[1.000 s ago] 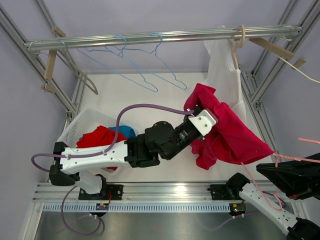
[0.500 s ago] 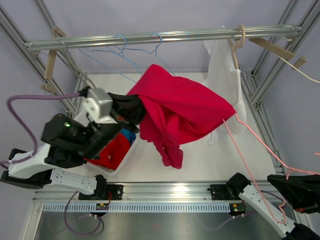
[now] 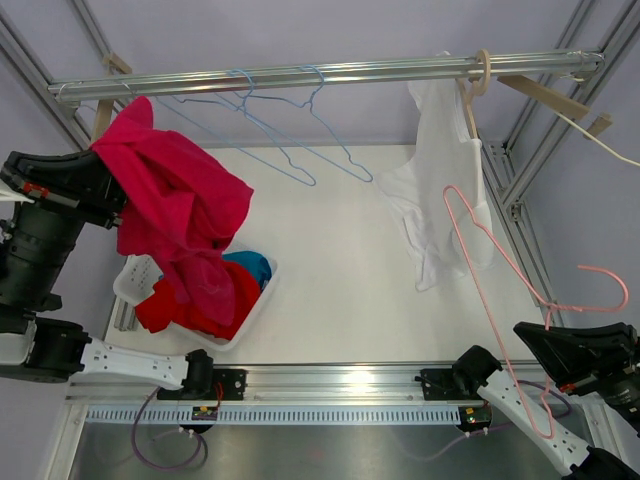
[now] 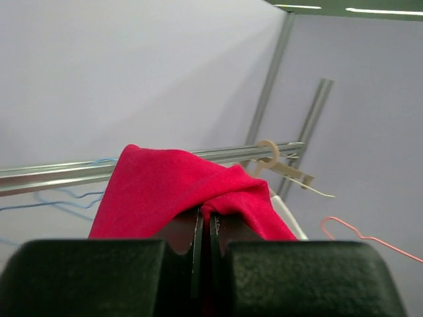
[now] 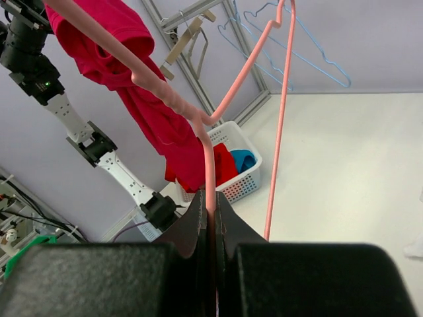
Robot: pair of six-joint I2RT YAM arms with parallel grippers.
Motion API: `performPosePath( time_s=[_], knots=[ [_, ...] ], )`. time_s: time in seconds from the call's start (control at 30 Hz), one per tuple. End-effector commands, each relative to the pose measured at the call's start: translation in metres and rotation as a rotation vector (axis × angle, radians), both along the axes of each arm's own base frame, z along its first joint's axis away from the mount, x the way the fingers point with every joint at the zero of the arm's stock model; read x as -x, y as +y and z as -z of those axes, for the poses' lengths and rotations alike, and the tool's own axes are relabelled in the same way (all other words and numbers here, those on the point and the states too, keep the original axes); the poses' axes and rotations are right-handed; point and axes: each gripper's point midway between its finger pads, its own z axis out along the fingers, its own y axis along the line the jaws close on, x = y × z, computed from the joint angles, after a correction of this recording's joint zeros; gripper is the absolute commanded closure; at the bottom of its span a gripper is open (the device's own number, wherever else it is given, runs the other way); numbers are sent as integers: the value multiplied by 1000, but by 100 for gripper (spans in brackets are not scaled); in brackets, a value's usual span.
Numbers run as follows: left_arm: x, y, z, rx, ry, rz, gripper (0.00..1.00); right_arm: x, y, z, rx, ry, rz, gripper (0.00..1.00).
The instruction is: Remove the t-shirt from the hanger
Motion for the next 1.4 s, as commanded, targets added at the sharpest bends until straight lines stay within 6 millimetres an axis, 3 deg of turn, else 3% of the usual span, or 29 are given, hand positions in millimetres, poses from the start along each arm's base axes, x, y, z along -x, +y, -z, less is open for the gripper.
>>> performPosePath(
  time_s=[0.0, 0.03, 0.1, 0.13, 0.2, 0.23, 0.33, 0.37, 0.4, 0.5, 0.53, 0.6, 0.63, 0.67, 0.73, 0.8, 0.83, 0.87, 0.9, 0.93, 0.97, 1.13, 1.23, 1.33, 1.37],
  knots=[
    [-16, 20, 20, -81, 52, -142, 100, -7, -2, -4, 6, -14, 35, 100],
    [-19, 18, 29, -136, 42, -180, 100, -9, 2, -4, 17, -11, 26, 100],
    [-27, 37, 35, -124, 63, -273, 100, -11, 7, -5, 28, -11, 8, 100],
    [-31, 30, 52, -232, 37, -336, 100, -14, 13, -4, 37, -7, -8, 100],
    [-35, 52, 61, -186, 61, -419, 100, -16, 20, -3, 44, -5, -34, 100],
    [-37, 42, 80, -279, 41, -461, 100, -19, 28, -2, 57, 2, -59, 100],
    [-39, 54, 111, -255, 99, -476, 100, -26, 41, 1, 74, 17, -95, 100],
    [-40, 43, 137, -312, 114, -489, 100, -28, 44, 1, 80, 20, -99, 100],
    [-40, 53, 150, -278, 144, -489, 100, -32, 47, 2, 85, 23, -100, 100],
    [-40, 49, 201, -327, 213, -512, 100, -40, 57, 1, 101, 32, -117, 100],
    [-40, 58, 212, -236, 270, -493, 100, -43, 60, -1, 102, 30, -119, 100],
    [-39, 66, 241, -261, 324, -503, 100, -47, 64, -2, 105, 31, -122, 100],
    [-37, 64, 250, -105, 403, -452, 100, -51, 67, -2, 108, 32, -125, 100],
    [-36, 75, 273, -192, 410, -480, 100, -52, 69, -3, 106, 28, -126, 100],
    [-35, 72, 286, -110, 466, -451, 100, -60, 74, -2, 114, 32, -124, 100],
    [-33, 54, 300, -193, 459, -440, 100, -65, 78, -1, 122, 36, -123, 100],
    [-32, 44, 303, -145, 493, -423, 100, -69, 81, -1, 127, 42, -123, 100],
    [-33, 47, 315, -234, 485, -466, 100, -72, 83, 0, 128, 45, -123, 100],
    [-33, 38, 321, -286, 485, -503, 100, -74, 84, 0, 130, 46, -120, 100],
    [-33, 35, 325, -137, 548, -500, 100, -76, 86, 0, 129, 47, -121, 100],
    [-34, 56, 335, -238, 523, -559, 100, -77, 86, 1, 128, 46, -121, 100],
    [-31, 33, 360, -204, 600, -528, 100, -90, 94, 7, 144, 48, -108, 100],
    [-33, 39, 378, -238, 621, -562, 100, -96, 98, 15, 153, 58, -109, 100],
    [-41, 20, 395, -192, 709, -552, 100, -98, 97, 18, 158, 58, -97, 100],
    [-50, 25, 398, -185, 729, -602, 100, -98, 97, 19, 161, 59, -96, 100]
  ],
)
